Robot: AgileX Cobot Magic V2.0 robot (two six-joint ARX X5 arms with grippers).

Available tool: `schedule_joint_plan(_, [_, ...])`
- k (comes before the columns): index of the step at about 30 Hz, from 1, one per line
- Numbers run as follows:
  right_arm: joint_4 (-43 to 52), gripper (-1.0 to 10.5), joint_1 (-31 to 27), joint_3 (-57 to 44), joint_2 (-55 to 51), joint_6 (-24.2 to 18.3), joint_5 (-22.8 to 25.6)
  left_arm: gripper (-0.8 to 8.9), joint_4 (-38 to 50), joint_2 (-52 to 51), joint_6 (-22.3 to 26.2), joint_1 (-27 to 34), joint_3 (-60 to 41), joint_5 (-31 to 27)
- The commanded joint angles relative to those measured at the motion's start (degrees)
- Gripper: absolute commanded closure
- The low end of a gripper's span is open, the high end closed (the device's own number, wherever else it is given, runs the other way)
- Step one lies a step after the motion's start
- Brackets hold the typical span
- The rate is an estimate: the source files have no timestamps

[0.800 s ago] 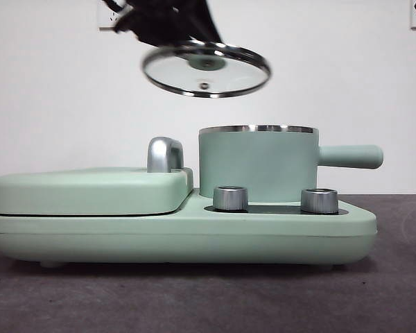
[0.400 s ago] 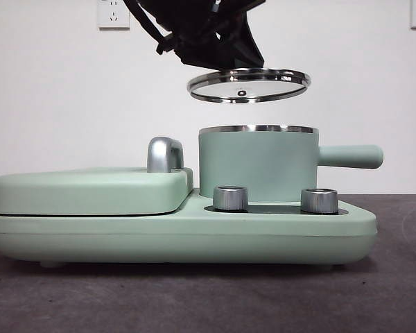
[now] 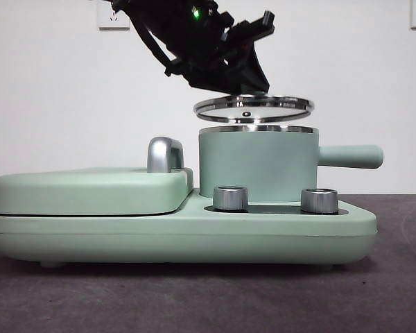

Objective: Put the buns in a small steamer

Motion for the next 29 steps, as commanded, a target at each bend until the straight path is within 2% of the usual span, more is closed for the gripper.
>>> schedule_joint_plan(1, [0.33,5.8,0.42,0.22,0.20,0.59,1.22,8.02,2.29,1.09,0.57,-0.63,0.98,0.15])
schedule_joint_plan(29, [0.35,5.8,0.42,0.22,0.20,0.61,1.62,8.02,4.68,2.75,2.32,-0.70,0.98,0.48])
